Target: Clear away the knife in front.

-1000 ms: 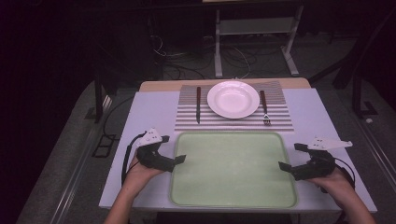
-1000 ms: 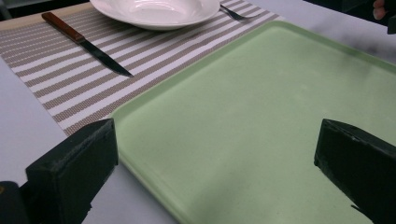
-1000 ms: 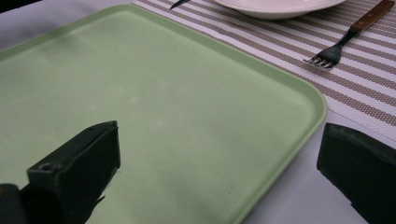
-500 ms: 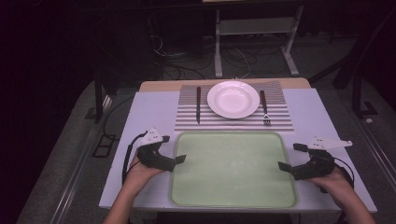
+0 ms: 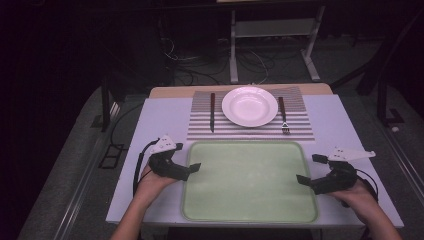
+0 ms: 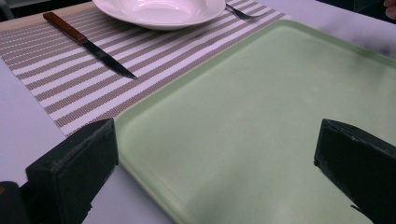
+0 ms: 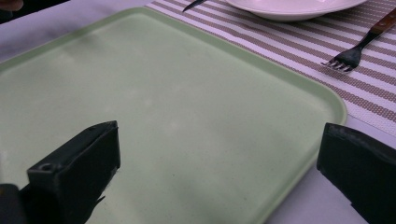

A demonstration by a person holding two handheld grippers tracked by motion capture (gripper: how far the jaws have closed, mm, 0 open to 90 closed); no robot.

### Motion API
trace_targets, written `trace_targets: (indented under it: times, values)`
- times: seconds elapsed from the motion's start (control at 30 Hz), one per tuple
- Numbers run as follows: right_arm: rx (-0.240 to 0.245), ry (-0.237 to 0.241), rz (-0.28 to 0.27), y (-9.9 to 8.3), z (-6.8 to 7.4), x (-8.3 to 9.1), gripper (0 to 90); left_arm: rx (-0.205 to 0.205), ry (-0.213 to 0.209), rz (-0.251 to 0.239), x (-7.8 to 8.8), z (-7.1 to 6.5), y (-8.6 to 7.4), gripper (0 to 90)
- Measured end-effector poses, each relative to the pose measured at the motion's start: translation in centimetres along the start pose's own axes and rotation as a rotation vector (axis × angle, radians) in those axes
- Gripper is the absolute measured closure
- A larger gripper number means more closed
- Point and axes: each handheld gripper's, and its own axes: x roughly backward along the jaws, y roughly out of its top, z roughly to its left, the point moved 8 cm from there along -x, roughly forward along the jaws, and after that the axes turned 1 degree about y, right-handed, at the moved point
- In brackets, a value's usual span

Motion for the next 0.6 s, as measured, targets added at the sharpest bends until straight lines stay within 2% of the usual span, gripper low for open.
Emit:
trace_targets:
  times: [0.3,0.6]
  values:
    - [0.002,0.004,0.001,0.0,0.1,0.0,0.0,0.012,-0.011,0.009,-0.9,0.0,0.3,0.0]
    - [0.005,0.005,0.004,-0.1,0.2,-0.1,0.0,-0.012,-0.01,0.015,-1.7,0.0,0.8,0.0]
